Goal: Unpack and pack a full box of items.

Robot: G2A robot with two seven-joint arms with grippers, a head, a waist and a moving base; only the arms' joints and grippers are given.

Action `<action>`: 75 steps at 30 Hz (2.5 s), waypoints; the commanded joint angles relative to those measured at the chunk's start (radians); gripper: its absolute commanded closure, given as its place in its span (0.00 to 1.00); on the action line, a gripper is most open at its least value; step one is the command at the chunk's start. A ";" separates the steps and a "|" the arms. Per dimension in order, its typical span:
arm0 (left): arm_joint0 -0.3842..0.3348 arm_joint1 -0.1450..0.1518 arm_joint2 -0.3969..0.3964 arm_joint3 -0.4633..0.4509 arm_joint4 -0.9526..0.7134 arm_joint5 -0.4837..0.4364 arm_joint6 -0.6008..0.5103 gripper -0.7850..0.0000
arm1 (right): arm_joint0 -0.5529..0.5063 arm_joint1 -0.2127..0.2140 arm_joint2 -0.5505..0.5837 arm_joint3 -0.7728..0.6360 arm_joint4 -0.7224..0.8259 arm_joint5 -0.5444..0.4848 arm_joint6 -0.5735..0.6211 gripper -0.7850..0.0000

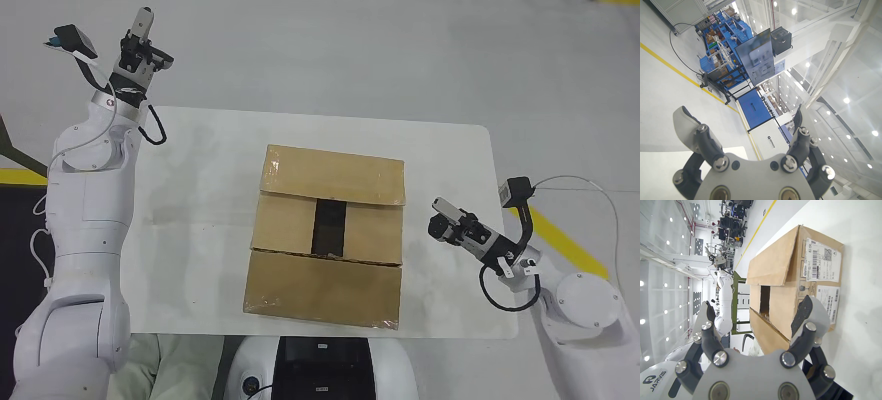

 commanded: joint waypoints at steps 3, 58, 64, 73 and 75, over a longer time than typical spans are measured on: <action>0.000 0.000 0.000 0.000 0.000 0.000 0.000 0.00 | 0.000 0.000 0.000 0.000 0.000 0.000 0.000 0.00; 0.345 0.044 0.063 -0.412 -0.545 0.339 -0.932 0.00 | 0.000 0.000 0.000 0.000 0.000 0.000 0.000 0.00; 0.367 0.043 0.103 -0.424 -0.524 0.328 -0.943 0.00 | 0.000 0.000 0.000 0.000 0.000 0.000 0.000 0.00; 0.366 0.046 0.146 -0.410 -0.495 0.356 -0.966 0.00 | 0.000 0.000 0.000 0.000 0.000 0.000 0.000 0.00; 0.364 0.050 0.148 -0.406 -0.466 0.365 -0.986 0.00 | 0.000 0.000 0.000 0.000 0.000 0.000 0.000 0.00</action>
